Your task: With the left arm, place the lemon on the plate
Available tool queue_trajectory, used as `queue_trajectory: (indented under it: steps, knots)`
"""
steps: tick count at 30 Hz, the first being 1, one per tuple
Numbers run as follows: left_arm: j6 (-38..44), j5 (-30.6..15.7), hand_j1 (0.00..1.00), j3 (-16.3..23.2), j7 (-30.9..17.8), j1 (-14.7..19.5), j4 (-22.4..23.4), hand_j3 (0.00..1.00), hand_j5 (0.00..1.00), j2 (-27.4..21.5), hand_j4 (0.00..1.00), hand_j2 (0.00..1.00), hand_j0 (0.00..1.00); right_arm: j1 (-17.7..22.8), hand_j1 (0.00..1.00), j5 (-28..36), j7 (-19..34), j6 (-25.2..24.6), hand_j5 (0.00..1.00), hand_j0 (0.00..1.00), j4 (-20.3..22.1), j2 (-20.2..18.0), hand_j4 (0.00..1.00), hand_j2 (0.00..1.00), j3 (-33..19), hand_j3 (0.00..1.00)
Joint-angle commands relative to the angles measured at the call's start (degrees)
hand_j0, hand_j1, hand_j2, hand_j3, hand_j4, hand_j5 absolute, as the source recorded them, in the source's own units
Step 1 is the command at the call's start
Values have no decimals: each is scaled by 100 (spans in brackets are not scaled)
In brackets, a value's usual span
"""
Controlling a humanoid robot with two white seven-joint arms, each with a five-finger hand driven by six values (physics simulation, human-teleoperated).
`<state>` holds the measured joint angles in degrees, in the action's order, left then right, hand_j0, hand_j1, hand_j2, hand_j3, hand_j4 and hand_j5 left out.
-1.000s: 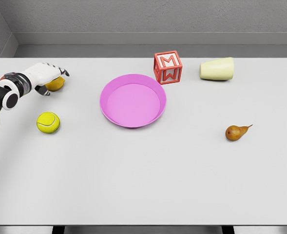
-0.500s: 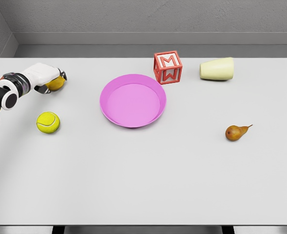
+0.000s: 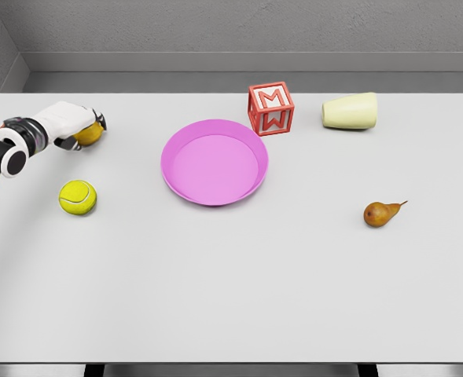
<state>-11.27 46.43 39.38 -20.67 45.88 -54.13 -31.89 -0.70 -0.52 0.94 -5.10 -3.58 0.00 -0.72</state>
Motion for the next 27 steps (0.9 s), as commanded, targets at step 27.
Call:
queue_trajectory:
  steps: [27]
  knots:
    - [-69, -108, 61, -70, -68, -97, -933, 61, 61, -45, 61, 61, 61, 0, 100, -1, -6, 0, 100, 100, -2, 0, 100, 100, 1, 100]
